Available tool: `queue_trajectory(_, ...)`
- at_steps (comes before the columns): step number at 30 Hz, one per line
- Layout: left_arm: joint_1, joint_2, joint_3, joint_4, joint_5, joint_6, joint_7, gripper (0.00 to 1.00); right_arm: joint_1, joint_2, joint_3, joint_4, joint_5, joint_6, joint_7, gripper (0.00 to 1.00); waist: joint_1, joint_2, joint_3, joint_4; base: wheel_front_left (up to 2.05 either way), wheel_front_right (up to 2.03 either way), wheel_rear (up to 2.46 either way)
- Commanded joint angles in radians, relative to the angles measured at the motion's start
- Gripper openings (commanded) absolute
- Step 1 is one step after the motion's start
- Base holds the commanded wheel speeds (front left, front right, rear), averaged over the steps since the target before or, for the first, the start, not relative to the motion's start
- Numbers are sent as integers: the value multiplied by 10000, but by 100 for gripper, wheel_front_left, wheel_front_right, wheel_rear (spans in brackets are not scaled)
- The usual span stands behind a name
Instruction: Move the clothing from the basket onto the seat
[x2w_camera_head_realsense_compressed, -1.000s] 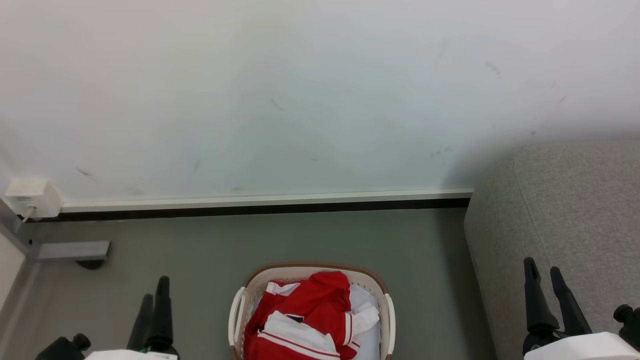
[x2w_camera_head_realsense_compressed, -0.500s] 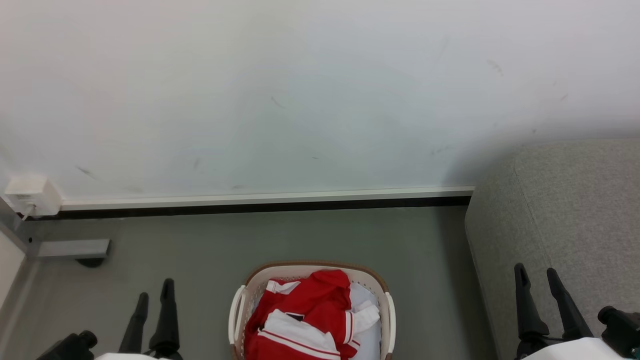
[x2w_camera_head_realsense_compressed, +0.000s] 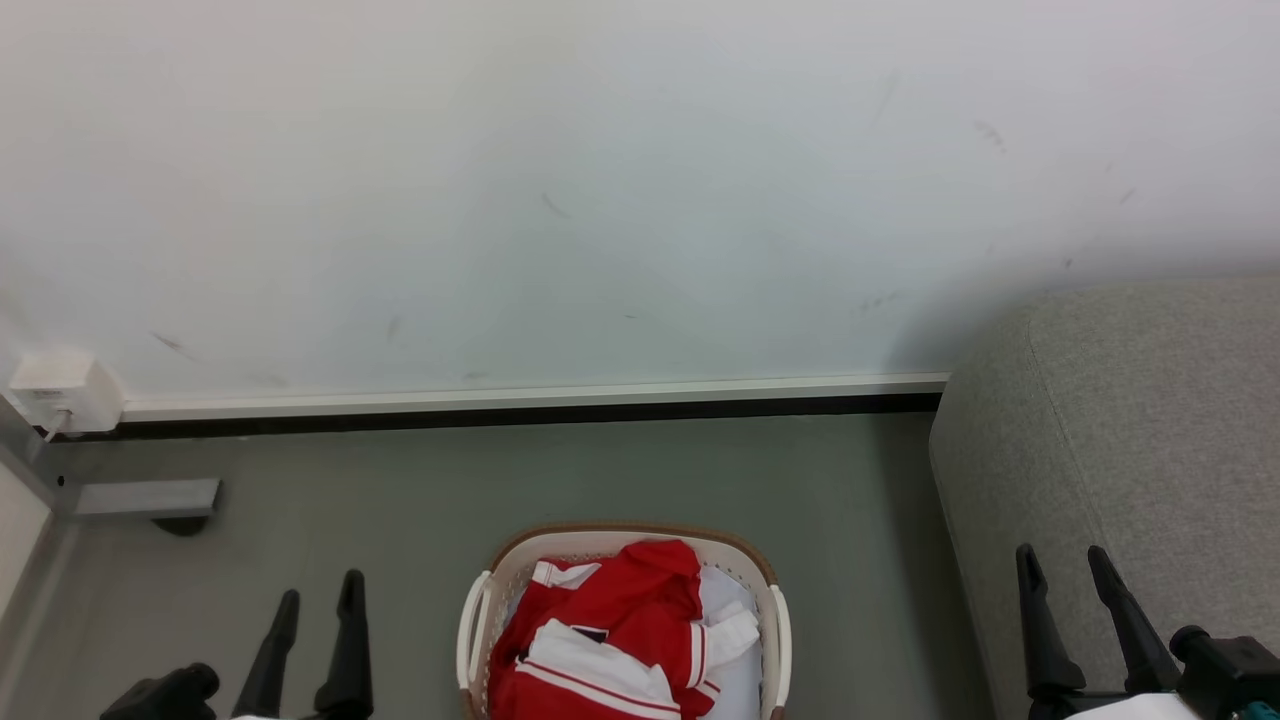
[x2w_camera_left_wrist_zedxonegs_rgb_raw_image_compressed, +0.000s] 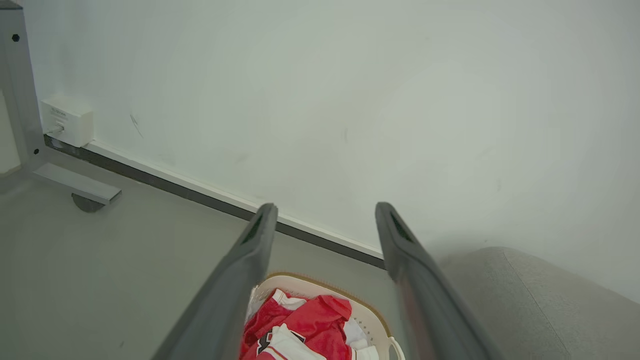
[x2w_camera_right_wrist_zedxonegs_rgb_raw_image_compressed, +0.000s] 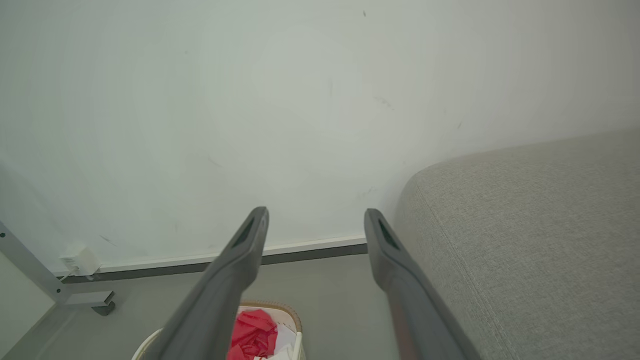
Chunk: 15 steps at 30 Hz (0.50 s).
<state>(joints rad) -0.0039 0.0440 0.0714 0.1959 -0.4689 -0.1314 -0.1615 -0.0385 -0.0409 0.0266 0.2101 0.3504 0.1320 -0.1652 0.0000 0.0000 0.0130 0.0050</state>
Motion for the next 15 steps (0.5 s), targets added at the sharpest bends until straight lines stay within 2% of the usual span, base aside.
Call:
queue_trajectory(1,40,108,31,-89,322,9,-151,100,41,-113,5,-27,-278,-15,-95,100,0,0,3,0,0,0,0)
queue_trajectory(15,195,114,198,-152,1740,10,-444,100,143,-122,-83,210,-1161,-17,-411,100,0,0,15,14,0,0,0)
